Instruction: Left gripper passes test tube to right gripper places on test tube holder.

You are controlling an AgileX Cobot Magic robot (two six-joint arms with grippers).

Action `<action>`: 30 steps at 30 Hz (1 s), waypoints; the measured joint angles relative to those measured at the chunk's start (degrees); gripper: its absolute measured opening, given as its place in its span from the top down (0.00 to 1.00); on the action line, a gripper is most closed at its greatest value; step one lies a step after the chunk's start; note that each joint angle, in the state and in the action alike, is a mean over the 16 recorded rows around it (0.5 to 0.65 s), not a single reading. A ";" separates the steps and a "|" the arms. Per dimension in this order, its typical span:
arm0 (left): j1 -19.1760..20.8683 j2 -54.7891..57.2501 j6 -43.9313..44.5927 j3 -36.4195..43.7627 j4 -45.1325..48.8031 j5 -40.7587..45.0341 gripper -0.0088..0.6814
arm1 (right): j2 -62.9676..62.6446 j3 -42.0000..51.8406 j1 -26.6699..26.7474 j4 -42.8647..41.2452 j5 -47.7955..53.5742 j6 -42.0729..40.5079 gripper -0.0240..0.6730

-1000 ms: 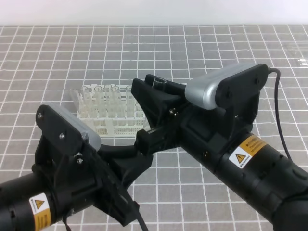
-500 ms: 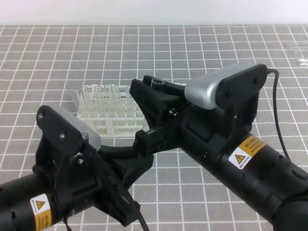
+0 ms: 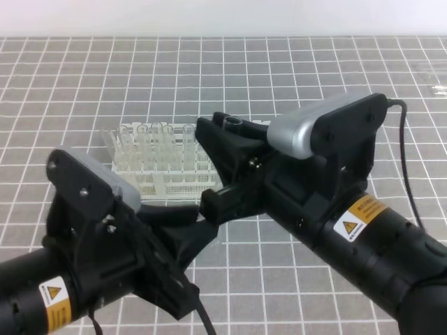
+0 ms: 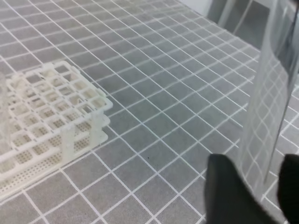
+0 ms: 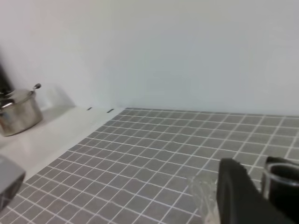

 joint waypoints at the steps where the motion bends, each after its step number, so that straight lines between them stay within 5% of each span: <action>1: 0.00 0.01 -0.07 0.00 -0.17 -0.02 0.95 | 0.00 0.01 -0.02 0.01 0.13 -0.11 0.95; 12: 0.04 -4.13 -0.35 -0.02 0.25 0.31 0.93 | -1.64 0.06 -0.15 0.92 2.64 -3.38 0.95; 30: 0.03 -26.14 3.88 5.92 -0.50 -6.71 0.97 | -9.44 0.27 -0.15 9.87 11.43 -18.92 0.95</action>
